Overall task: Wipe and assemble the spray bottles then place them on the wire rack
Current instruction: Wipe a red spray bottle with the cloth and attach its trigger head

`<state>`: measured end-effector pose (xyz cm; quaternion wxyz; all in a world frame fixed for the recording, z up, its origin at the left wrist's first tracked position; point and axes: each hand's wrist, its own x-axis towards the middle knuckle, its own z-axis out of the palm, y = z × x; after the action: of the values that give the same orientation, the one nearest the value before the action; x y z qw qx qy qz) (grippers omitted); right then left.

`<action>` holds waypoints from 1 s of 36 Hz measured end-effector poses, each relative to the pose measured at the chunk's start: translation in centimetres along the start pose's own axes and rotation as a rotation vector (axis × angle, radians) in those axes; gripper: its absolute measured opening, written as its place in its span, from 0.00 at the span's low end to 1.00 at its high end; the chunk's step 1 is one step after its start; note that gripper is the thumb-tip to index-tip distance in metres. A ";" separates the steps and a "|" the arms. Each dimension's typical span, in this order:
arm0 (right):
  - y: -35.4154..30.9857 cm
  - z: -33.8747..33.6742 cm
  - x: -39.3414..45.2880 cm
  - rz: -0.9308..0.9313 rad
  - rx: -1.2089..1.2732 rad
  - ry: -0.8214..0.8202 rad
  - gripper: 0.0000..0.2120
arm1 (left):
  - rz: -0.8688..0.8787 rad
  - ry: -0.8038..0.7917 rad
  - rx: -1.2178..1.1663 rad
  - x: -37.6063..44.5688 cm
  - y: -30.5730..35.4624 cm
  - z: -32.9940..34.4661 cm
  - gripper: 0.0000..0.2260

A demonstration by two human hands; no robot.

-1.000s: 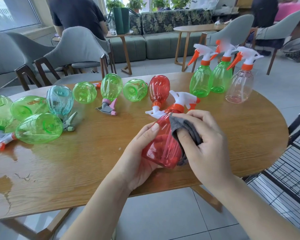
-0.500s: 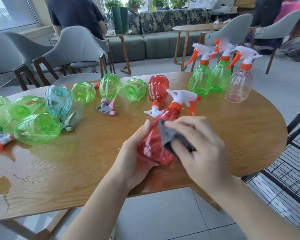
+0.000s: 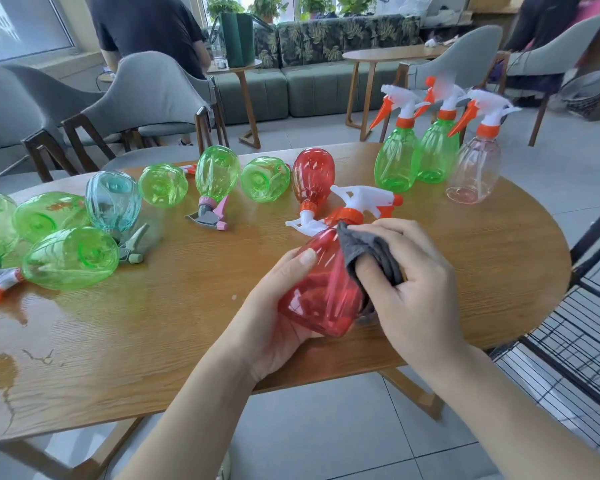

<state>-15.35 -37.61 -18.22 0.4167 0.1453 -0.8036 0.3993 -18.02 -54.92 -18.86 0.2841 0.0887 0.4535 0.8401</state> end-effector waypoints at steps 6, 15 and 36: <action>-0.9 0.6 -1.4 -0.189 0.019 -0.047 0.10 | -0.007 -0.015 -0.085 -0.4 0.3 0.5 0.20; -0.8 1.4 -2.5 -0.483 -0.088 -0.193 0.09 | -0.096 -0.096 -0.255 -0.4 0.3 0.4 0.22; 0.0 0.4 -0.6 -0.063 -0.040 0.008 0.13 | 0.035 -0.034 -0.025 -0.1 0.0 -0.3 0.40</action>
<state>-15.20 -37.92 -18.83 0.4349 0.1604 -0.8050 0.3703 -18.08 -55.24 -19.03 0.2780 0.1073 0.4363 0.8490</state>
